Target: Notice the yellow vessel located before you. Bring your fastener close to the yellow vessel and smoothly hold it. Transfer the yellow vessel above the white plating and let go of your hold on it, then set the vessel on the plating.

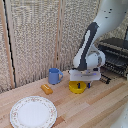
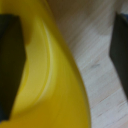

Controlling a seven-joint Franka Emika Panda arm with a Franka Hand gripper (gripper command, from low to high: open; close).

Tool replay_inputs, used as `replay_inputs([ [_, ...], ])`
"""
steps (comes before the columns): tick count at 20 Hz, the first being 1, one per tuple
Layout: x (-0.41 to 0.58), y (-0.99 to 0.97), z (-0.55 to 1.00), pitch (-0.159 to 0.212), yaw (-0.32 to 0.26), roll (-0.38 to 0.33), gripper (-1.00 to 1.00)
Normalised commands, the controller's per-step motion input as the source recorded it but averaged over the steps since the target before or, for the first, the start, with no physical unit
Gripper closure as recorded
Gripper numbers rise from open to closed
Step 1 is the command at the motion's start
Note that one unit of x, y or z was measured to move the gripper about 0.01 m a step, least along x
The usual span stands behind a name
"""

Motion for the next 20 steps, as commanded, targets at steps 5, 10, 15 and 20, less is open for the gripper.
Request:
replay_inputs([
  [5, -0.023, 0.00, 0.00, -0.002, -0.006, -0.004, 1.00],
  [10, -0.011, 0.01, 0.51, 0.000, -0.042, -0.016, 1.00],
  [15, 0.038, 0.01, 0.99, 0.012, -0.041, 0.003, 1.00],
  [20, 0.135, 0.14, 1.00, 0.003, -0.032, 0.004, 1.00],
])
